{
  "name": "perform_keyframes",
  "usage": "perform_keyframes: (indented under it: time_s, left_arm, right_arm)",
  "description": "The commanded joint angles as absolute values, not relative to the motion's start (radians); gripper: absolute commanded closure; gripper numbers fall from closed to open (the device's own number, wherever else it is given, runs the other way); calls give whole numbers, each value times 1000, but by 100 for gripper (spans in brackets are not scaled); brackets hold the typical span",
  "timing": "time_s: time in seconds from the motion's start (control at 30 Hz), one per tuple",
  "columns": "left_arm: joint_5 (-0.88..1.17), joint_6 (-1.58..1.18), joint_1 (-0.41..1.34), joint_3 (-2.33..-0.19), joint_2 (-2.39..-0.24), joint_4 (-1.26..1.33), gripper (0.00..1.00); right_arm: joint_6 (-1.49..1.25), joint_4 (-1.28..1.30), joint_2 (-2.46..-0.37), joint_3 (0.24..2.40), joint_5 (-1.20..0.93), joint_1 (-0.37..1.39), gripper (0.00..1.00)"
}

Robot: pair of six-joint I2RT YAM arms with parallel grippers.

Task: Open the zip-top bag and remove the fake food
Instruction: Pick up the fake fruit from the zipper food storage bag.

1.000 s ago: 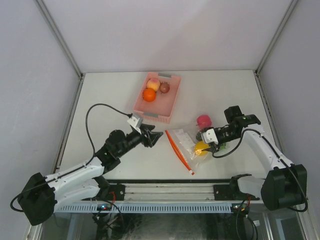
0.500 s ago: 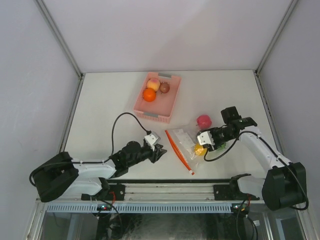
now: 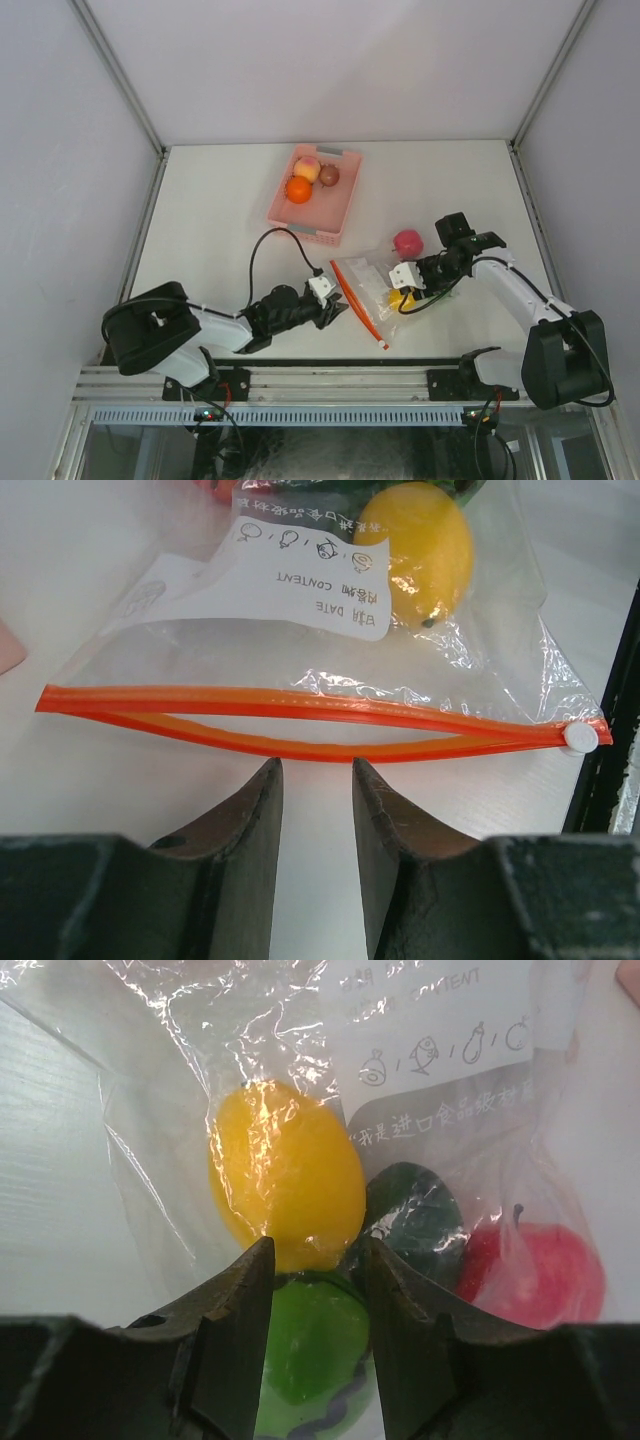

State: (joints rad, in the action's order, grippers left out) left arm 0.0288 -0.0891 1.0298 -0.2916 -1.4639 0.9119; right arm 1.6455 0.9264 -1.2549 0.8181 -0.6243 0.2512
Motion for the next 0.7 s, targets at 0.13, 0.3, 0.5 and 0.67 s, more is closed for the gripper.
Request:
perform_keyframes:
  time_s: [0.13, 0.3, 0.5, 0.67]
  left_arm:
    - [39, -21, 1046, -354, -1552, 1064, 62]
    - [43, 28, 1051, -381, -1587, 1076, 61]
    - [69, 110, 1063, -405, -1672, 1148, 58]
    - [73, 153, 1067, -407, -1716, 1195, 48]
  right_arm:
    - [1616, 931, -1252, 833, -571, 259, 60]
    - [1616, 945, -1269, 840, -564, 259, 62]
    - [1608, 970, -1303, 857, -570, 265, 66]
    - [1593, 972, -1332, 864, -577, 280, 71]
